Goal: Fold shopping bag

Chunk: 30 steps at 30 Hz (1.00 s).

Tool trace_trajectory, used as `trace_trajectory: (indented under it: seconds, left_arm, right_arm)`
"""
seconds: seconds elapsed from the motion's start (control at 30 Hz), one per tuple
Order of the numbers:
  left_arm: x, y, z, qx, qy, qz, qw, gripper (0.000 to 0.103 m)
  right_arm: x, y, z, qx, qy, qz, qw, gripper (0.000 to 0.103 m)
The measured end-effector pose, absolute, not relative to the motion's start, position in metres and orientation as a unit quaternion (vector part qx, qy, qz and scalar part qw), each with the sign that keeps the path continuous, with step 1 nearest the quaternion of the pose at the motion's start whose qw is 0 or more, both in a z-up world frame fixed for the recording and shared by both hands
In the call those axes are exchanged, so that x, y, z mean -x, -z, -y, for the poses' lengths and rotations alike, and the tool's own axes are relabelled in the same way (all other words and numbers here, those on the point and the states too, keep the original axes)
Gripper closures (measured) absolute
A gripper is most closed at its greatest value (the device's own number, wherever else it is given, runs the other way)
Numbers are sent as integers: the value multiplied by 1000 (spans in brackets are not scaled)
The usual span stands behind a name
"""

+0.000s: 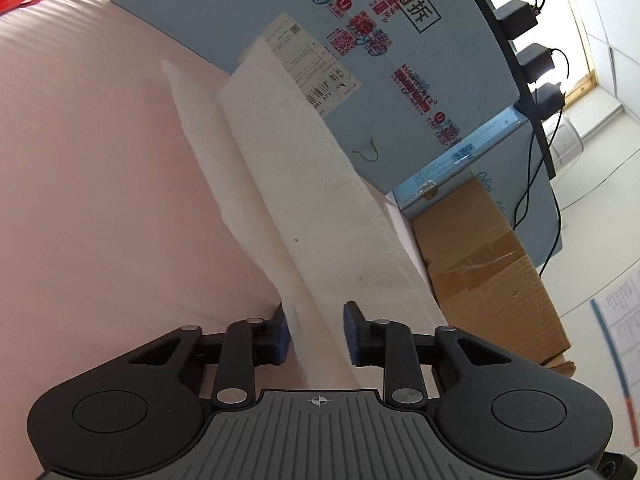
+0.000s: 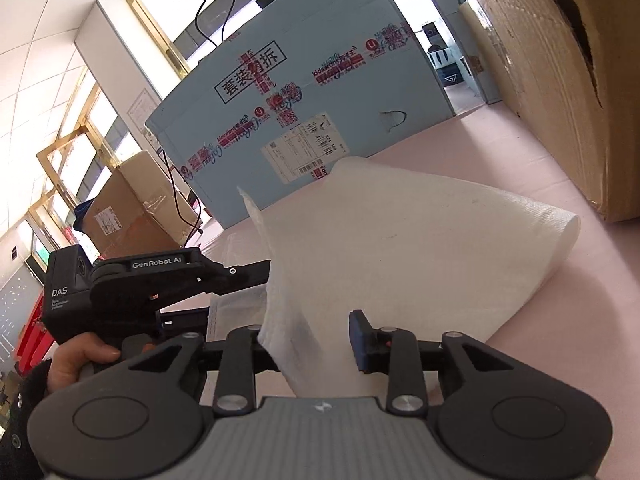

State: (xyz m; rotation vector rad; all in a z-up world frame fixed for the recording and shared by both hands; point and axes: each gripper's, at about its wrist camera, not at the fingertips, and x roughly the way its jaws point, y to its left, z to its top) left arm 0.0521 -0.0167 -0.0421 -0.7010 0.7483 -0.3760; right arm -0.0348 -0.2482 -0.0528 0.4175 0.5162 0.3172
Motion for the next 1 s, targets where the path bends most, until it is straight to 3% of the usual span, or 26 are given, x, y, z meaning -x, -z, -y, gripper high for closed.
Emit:
trace_trajectory:
  seconds: [0.03, 0.13, 0.57, 0.8, 1.0]
  left_arm:
    - [-51, 38, 18, 320, 185, -347, 862, 98]
    - [-48, 27, 20, 278, 205, -319, 883, 103]
    - [-11, -51, -87, 172, 141, -193, 956, 103]
    - [3, -44, -141, 122, 70, -223, 965, 103]
    - [-1, -13, -143, 74, 32, -277, 958, 102]
  right_arm:
    - [33, 51, 246, -198, -157, -252, 934, 85]
    - [35, 44, 243, -188, -163, -228, 941, 93]
    - [84, -8, 275, -227, -52, -50, 971, 98]
    - [107, 12, 298, -273, 7, -95, 957, 98]
    - [114, 43, 298, -286, 35, -153, 945, 98]
